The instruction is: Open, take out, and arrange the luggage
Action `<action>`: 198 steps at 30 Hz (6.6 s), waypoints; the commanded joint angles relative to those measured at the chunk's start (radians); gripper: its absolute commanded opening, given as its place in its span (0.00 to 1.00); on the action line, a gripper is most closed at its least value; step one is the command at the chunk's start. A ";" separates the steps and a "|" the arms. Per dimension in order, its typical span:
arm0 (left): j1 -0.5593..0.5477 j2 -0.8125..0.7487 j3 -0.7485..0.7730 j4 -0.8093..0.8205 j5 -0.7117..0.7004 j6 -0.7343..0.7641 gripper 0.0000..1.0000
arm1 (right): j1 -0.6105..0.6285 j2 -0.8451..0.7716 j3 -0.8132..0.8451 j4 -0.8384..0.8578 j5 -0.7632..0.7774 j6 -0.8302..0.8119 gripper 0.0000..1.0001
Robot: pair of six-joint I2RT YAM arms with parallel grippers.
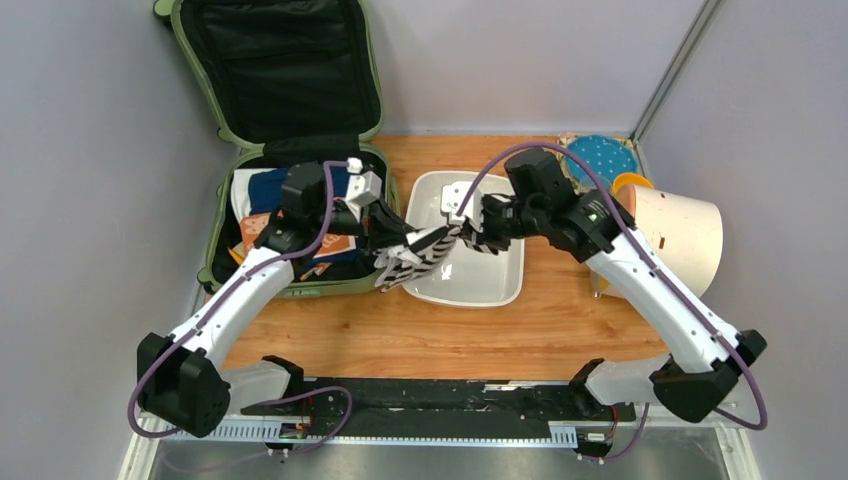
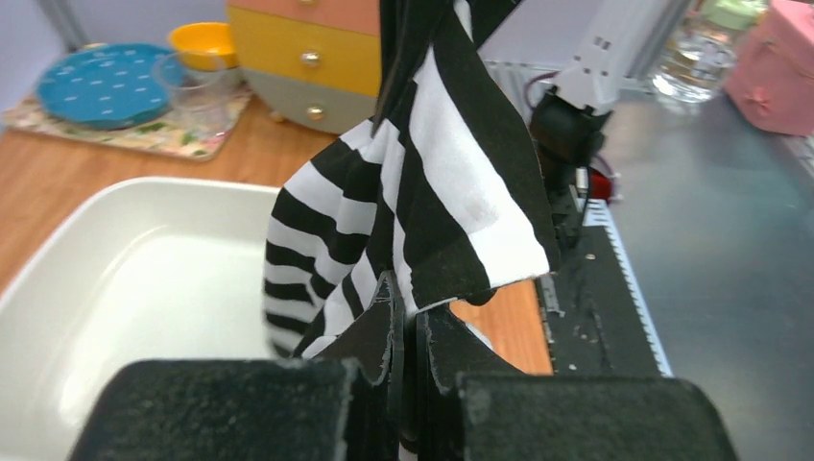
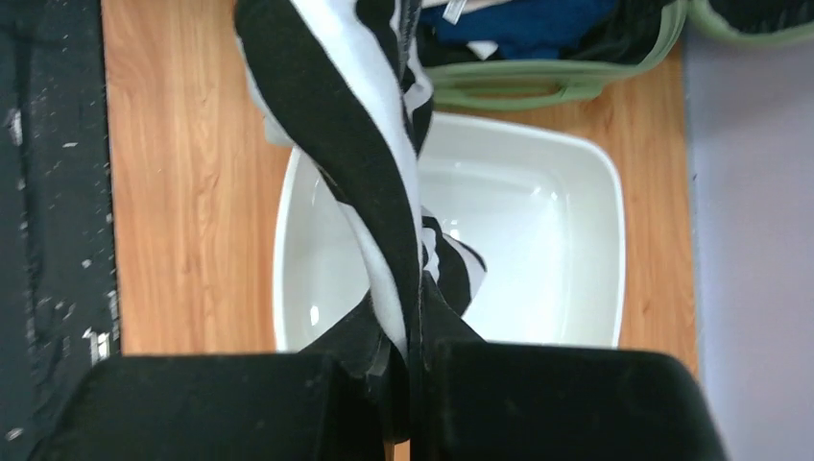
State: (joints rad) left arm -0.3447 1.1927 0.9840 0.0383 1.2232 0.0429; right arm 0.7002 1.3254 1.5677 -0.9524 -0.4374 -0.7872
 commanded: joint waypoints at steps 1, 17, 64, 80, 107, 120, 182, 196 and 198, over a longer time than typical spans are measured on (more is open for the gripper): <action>-0.082 0.030 -0.071 0.041 -0.059 -0.069 0.00 | -0.008 -0.161 0.041 -0.193 0.132 0.069 0.00; -0.191 0.274 -0.088 0.288 -0.134 -0.186 0.00 | -0.125 -0.100 -0.011 -0.210 0.258 0.106 0.00; 0.375 0.465 0.490 -0.940 -0.659 0.868 0.62 | -0.289 0.827 0.229 -0.287 -0.072 0.267 0.47; 0.381 0.795 0.709 -1.026 -0.470 1.270 0.61 | -0.263 0.721 0.166 -0.387 -0.273 0.177 0.52; 0.383 0.887 0.791 -0.985 -0.438 1.230 0.69 | -0.352 0.684 0.301 -0.459 -0.276 0.134 0.58; 0.383 0.883 0.702 -1.135 -0.435 1.353 0.54 | -0.357 0.690 0.301 -0.460 -0.264 0.126 0.57; 0.193 -0.016 0.254 -0.304 -0.211 0.602 0.00 | -0.073 0.391 0.045 0.813 -0.376 0.330 0.00; 0.182 0.018 0.223 -0.043 -0.508 0.226 0.69 | -0.125 0.023 0.104 0.023 -0.393 -0.066 0.00; 0.182 0.016 0.206 -0.044 -0.533 0.204 0.70 | -0.125 -0.026 0.103 -0.093 -0.393 -0.111 0.00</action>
State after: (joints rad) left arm -0.1673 1.2064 1.2133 -0.0677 0.7742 0.3416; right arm 0.5697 1.3777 1.6402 -0.7712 -0.8204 -0.7761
